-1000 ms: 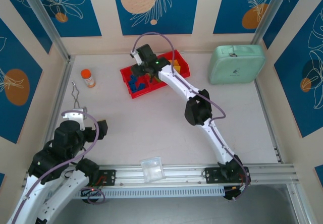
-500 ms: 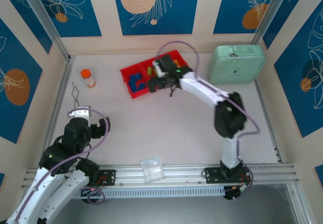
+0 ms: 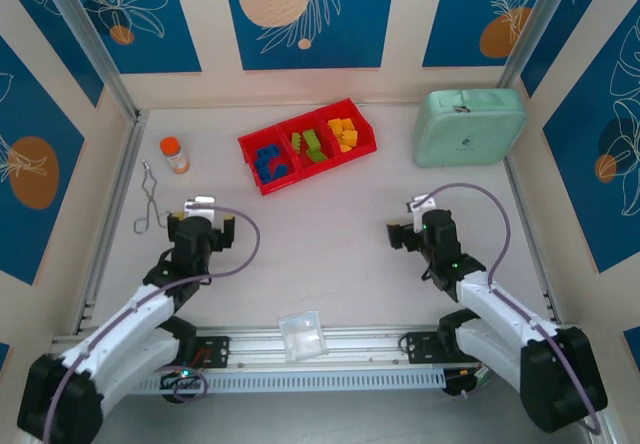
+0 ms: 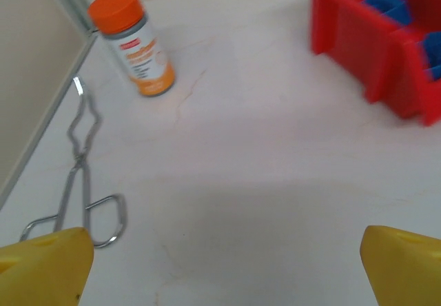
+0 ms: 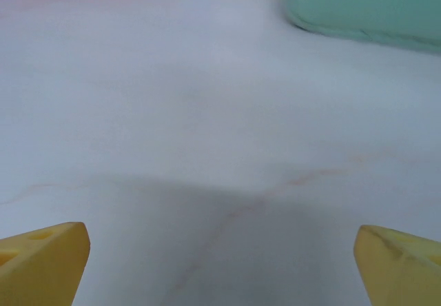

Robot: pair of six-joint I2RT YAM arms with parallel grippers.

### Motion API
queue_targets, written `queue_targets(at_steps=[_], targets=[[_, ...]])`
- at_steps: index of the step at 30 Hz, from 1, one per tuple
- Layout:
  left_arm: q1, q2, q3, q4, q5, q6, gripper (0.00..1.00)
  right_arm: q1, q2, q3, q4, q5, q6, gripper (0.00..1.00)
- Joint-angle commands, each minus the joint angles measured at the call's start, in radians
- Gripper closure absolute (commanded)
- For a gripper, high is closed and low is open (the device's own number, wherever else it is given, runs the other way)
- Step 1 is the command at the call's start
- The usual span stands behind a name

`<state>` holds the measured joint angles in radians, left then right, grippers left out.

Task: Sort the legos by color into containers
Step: Reset both arms

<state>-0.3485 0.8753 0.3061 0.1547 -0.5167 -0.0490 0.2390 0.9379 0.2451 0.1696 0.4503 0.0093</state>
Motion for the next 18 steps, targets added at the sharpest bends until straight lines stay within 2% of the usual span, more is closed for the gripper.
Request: queue_targets(at_steps=[1, 3, 4, 6, 9, 12, 14, 16, 18], targets=[[0.096, 0.111, -0.070, 0.350, 0.063, 0.030, 0.01, -0.093, 0.018, -0.017, 0.273, -0.064, 0.033, 0.01], [0.171, 0.208, -0.092, 0.477, 0.134, -0.012, 0.01, -0.142, 0.041, -0.015, 0.305, -0.124, 0.058, 0.01], [0.187, 0.232, -0.071, 0.467, 0.164, -0.011, 0.01, -0.150, 0.057, -0.004, 0.300, -0.109, 0.070, 0.01], [0.200, 0.311, -0.072, 0.596, 0.202, 0.035, 0.01, -0.160, 0.077, 0.014, 0.284, -0.127, 0.073, 0.01], [0.214, 0.425, -0.056, 0.746, 0.275, 0.096, 0.01, -0.174, 0.115, 0.084, 0.139, -0.068, 0.134, 0.01], [0.225, 0.571, -0.042, 0.886, 0.335, 0.116, 0.01, -0.153, 0.154, 0.092, 0.187, -0.108, 0.095, 0.01], [0.226, 0.744, -0.037, 1.091, 0.362, 0.144, 0.01, -0.147, 0.183, 0.077, 0.280, -0.113, 0.078, 0.01], [0.240, 0.650, -0.003, 0.854, 0.385, 0.110, 0.01, -0.169, 0.225, 0.057, 0.411, -0.155, 0.069, 0.01], [0.245, 0.711, 0.002, 0.956, 0.417, 0.132, 0.01, -0.199, 0.285, 0.070, 0.482, -0.216, 0.079, 0.01]])
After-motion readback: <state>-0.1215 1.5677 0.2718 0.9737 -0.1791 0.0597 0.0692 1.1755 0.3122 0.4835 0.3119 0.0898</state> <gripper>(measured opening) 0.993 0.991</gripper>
